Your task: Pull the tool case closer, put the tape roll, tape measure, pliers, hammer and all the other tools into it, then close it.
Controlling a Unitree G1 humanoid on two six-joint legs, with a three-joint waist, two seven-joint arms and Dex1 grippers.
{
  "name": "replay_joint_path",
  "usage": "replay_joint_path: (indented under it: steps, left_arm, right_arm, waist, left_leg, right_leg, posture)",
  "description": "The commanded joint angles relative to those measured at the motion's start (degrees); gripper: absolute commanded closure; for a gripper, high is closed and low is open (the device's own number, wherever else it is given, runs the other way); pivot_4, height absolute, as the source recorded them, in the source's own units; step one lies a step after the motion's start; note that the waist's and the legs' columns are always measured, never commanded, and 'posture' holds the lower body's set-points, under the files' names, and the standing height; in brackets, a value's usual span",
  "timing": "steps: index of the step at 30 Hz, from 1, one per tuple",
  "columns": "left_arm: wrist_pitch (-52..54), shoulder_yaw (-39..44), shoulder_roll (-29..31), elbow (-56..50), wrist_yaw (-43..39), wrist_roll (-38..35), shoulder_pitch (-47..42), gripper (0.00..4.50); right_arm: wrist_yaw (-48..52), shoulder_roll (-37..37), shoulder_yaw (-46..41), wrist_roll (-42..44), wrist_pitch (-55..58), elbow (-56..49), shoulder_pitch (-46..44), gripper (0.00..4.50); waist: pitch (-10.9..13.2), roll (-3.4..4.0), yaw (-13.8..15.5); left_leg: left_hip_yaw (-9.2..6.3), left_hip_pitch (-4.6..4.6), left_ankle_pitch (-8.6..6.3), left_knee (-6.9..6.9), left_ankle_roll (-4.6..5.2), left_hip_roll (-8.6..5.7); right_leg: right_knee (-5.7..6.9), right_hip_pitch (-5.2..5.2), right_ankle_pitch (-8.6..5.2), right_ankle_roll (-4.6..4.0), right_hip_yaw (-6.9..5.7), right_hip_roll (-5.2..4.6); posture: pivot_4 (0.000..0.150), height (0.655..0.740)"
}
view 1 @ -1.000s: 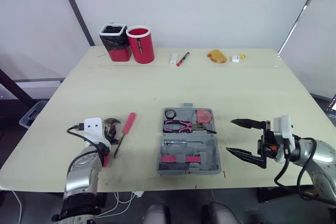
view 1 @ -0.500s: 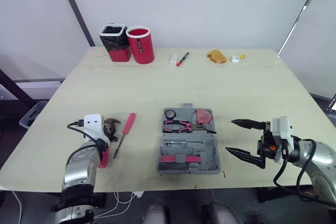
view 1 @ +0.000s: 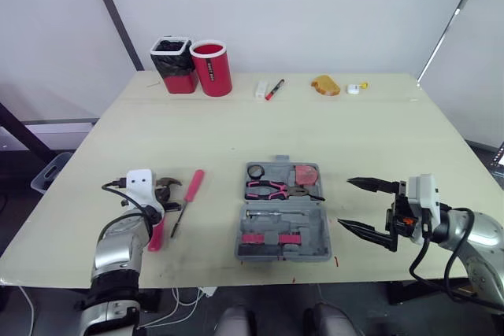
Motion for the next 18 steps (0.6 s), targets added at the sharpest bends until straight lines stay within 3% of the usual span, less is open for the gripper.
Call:
replay_joint_path:
  steps: [1, 9, 18]
  left_arm:
    - [0.04, 1.12, 0.62, -0.07, -0.33, -0.56, 0.30, 4.50]
    - [-0.12, -1.79, 6.79, -5.88, -9.75, -0.94, -1.55, 4.50]
    - [0.95, -10.52, 16.99, -7.88, -31.83, -3.00, -10.98, 4.50]
  right_arm:
    - [-0.02, 0.18, -0.19, 0.49, -0.84, -2.02, -0.75, 0.00]
    - [0.30, 0.75, -0.30, 1.56, -0.76, -1.80, -0.94, 0.00]
    - [2.08, 0.44, -1.39, 3.94, -0.31, -1.44, -0.44, 0.00]
  waist:
    - [0.00, 0.00, -0.01]
    - [0.16, -0.26, -0.04]
    - [0.27, -0.33, 0.24]
  left_leg:
    - [0.00, 0.00, 0.00, 0.00, 0.00, 0.00]
    - [-0.05, -0.10, 0.00, 0.00, 0.00, 0.01]
    - [-0.11, -0.30, 0.00, -0.01, 0.00, 0.00]
  right_leg:
    - [0.00, 0.00, 0.00, 0.00, 0.00, 0.00]
    - [-0.06, -0.02, 0.00, -0.01, -0.06, 0.00]
    - [-0.26, -0.06, 0.00, 0.00, -0.16, -0.01]
  posture:
    - [0.150, 0.7400]
    - [0.150, 0.7400]
    - [0.150, 0.7400]
